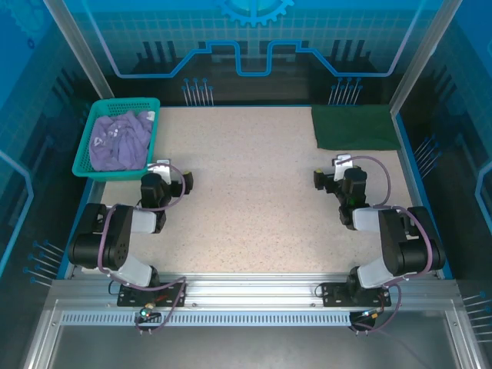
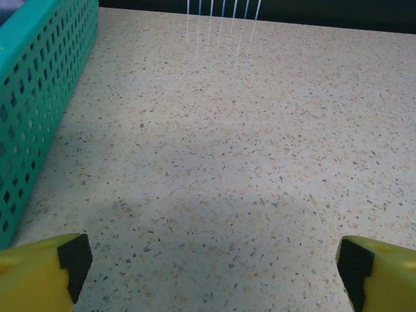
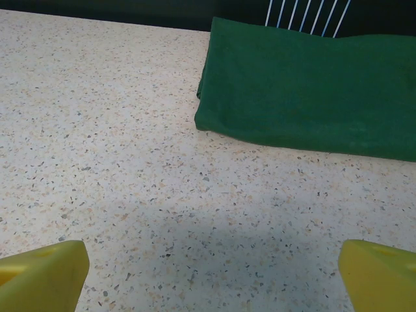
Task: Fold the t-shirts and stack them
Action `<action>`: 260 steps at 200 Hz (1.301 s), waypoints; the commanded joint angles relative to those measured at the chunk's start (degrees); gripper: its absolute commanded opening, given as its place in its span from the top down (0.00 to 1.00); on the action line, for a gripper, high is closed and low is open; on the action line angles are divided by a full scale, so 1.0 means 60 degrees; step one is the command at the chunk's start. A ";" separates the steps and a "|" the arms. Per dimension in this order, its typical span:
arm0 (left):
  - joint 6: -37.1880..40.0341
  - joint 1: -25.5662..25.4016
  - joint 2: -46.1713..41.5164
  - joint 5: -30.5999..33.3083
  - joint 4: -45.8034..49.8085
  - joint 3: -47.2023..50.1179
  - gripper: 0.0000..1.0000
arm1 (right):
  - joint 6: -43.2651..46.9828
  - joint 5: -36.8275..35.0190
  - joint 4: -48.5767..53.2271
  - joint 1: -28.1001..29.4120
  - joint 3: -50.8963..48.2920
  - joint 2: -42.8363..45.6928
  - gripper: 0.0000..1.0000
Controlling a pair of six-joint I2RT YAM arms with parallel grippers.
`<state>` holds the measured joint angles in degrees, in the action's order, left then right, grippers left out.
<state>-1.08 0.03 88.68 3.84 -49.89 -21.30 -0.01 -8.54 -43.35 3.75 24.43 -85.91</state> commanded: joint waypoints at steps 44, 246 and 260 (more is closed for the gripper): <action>0.0167 -0.0020 0.0014 0.0044 -0.0306 -0.0156 0.01 | -0.0141 0.0016 -0.0193 0.0060 -0.0072 -0.0021 0.00; -0.0915 -0.0840 -0.3695 0.1679 0.0175 -0.0517 0.01 | -0.1581 -0.1325 0.4489 0.1119 0.0898 0.4831 0.00; -0.2102 -0.0788 -0.4055 0.1374 -0.0345 -0.0748 0.01 | -0.3087 -0.1392 0.6105 0.0855 0.1049 0.5796 0.00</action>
<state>-3.99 -4.80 68.16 12.75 -45.19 -23.11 -4.58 -13.47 -21.28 10.07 31.07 -59.18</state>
